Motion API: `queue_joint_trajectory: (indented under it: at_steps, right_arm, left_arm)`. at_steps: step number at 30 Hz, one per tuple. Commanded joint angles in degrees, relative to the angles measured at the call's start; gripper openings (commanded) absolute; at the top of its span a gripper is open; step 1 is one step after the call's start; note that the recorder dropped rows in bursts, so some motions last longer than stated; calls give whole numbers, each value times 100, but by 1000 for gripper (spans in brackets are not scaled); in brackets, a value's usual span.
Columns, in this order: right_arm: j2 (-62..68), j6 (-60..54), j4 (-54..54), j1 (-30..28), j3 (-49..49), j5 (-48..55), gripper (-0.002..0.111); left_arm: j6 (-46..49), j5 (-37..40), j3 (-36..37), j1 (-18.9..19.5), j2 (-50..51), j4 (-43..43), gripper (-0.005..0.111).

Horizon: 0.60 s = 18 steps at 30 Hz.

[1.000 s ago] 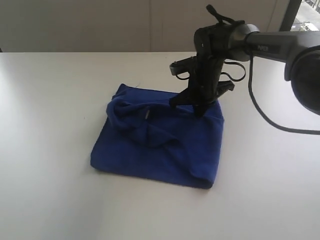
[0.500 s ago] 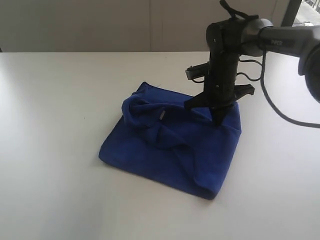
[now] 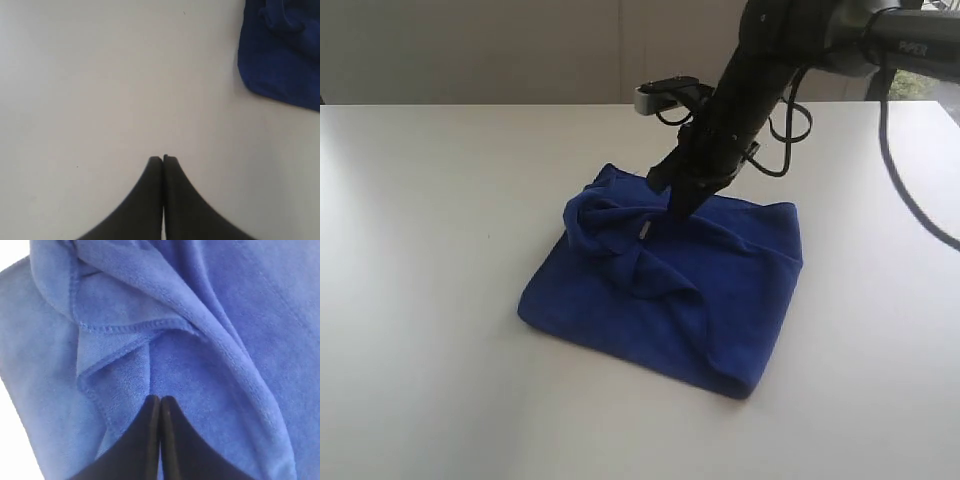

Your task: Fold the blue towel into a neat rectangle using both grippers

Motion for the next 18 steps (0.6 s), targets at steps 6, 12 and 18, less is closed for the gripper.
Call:
queue_joint_trajectory:
  at_steps: [6,12,18]
  right_arm:
    - [484,-454,-398,402,30,-851,0]
    - [947,92,-438,445,30,-1123,0]
    - [1135,2288,-375,541,30,-1505,0]
  left_arm:
    - [-50,57,15,19,-42,-62,0]
    - [-50,57,15,19,-42,-62,0]
    - [-50,57,15,19,-42,-62,0]
